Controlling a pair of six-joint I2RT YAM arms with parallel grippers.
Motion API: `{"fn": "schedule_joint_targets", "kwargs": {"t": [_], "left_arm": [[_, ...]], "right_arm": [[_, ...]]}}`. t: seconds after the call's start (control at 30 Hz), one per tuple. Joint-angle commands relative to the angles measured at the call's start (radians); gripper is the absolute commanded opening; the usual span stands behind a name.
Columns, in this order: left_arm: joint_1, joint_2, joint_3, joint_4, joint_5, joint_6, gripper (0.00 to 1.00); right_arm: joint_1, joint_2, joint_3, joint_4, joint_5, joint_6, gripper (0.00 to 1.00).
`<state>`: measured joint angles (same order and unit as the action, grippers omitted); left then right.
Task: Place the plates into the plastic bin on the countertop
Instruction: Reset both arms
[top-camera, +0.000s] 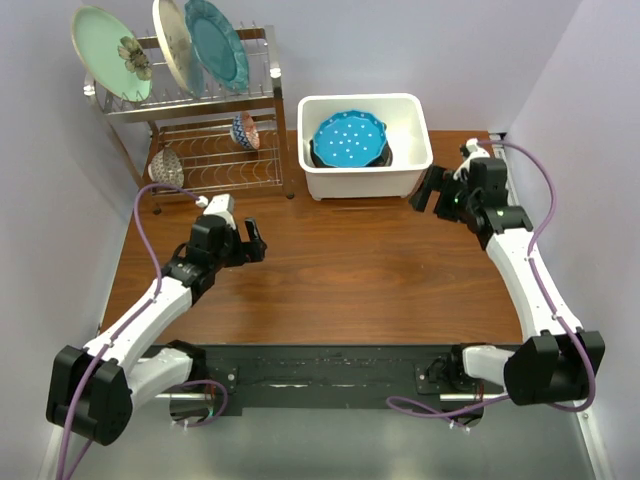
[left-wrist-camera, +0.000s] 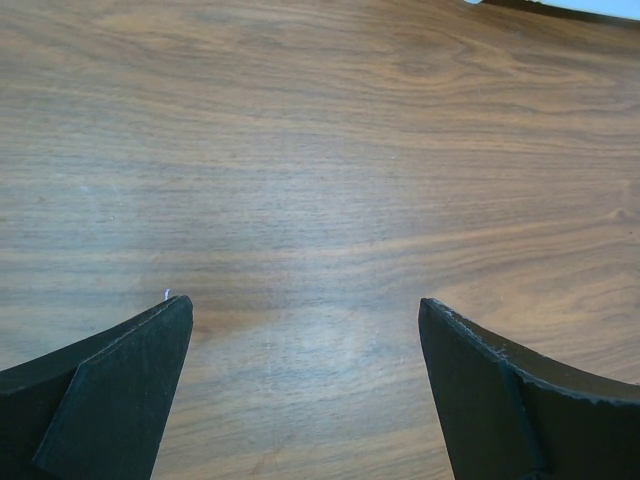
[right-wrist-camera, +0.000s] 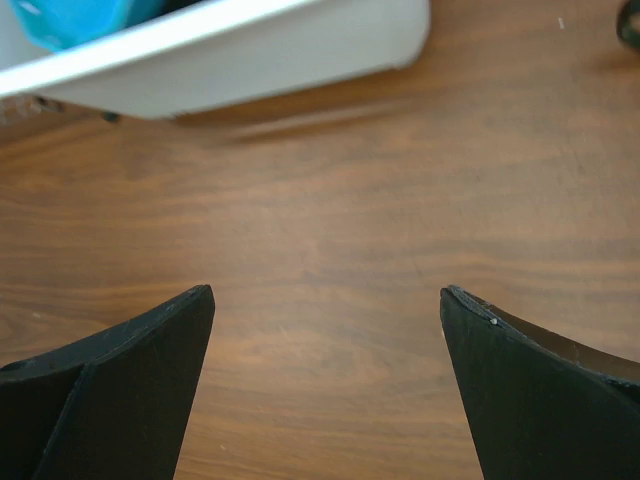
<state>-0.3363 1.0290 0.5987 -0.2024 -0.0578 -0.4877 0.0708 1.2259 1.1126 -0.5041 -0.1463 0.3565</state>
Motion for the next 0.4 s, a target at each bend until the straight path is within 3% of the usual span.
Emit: {"fn": "schedule_joint_targets", "kwargs": {"t": [0.0, 0.37], "left_arm": [[-0.015, 0.008, 0.052, 0.020, -0.062, 0.017, 1.00], [-0.023, -0.004, 0.033, 0.058, -0.077, 0.028, 1.00]], "right_arm": [[-0.002, -0.064, -0.134, 0.048, 0.080, -0.033, 0.99], [-0.002, -0.207, -0.505, 0.240, 0.240, 0.027, 0.99]]}}
